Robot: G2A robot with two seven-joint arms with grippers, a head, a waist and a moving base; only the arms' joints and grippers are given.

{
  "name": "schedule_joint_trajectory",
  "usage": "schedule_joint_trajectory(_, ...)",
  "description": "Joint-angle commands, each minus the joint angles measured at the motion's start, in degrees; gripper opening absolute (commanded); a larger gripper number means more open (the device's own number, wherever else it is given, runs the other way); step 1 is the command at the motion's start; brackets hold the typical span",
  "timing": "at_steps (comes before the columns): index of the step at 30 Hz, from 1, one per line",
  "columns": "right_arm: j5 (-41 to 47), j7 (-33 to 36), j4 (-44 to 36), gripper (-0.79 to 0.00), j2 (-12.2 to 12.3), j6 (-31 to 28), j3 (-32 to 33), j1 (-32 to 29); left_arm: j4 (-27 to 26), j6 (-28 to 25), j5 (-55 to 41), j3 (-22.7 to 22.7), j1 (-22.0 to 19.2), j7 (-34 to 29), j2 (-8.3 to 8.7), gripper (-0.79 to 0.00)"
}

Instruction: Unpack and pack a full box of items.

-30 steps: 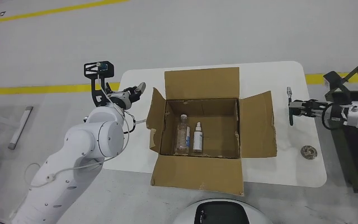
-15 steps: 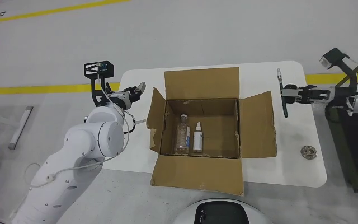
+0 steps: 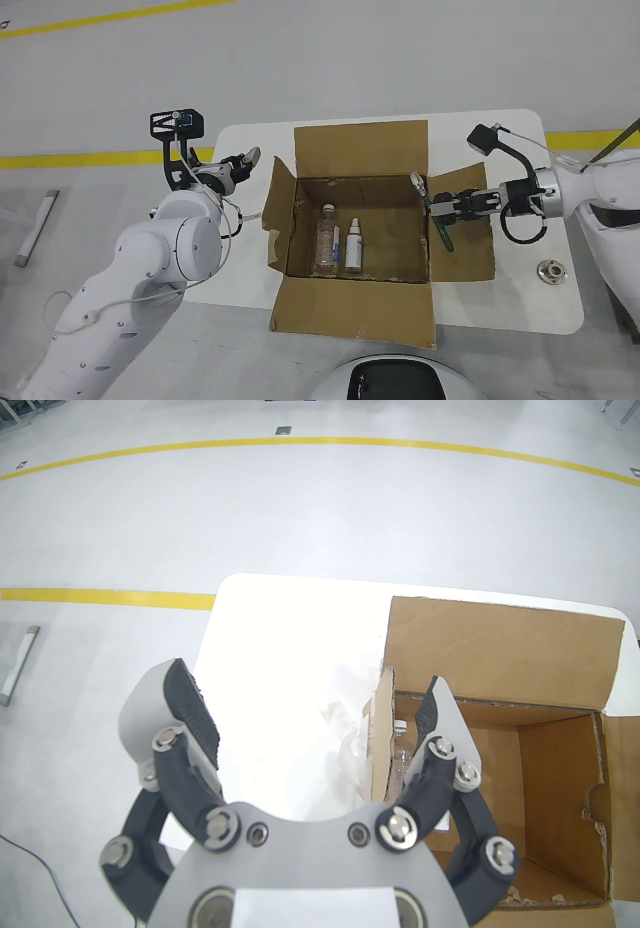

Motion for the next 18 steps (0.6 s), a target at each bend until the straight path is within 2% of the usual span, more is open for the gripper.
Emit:
schedule_joint_trajectory(1, -0.5, 0.0, 0.6, -0.785, 0.0, 0.6, -0.5, 0.3, 0.0, 0.0, 0.0, 0.0, 0.0, 0.0, 0.0, 0.0)
schedule_joint_trajectory(10, -0.5, 0.0, 0.6, -0.785, 0.0, 0.6, -0.5, 0.3, 0.0, 0.0, 0.0, 0.0, 0.0, 0.0, 0.0, 0.0)
schedule_joint_trajectory(13, -0.8, -1.9, -0.5, -0.785, 0.1, -0.1, -1.0, -0.8, 0.0, 0.0, 0.0, 0.0, 0.0, 0.0, 0.0, 0.0)
schedule_joint_trajectory(18, -2.3, -5.4, -4.5, -0.785, -0.3, 4.3, -5.7, -1.0, 0.0, 0.0, 0.0, 0.0, 0.0, 0.0, 0.0, 0.0)
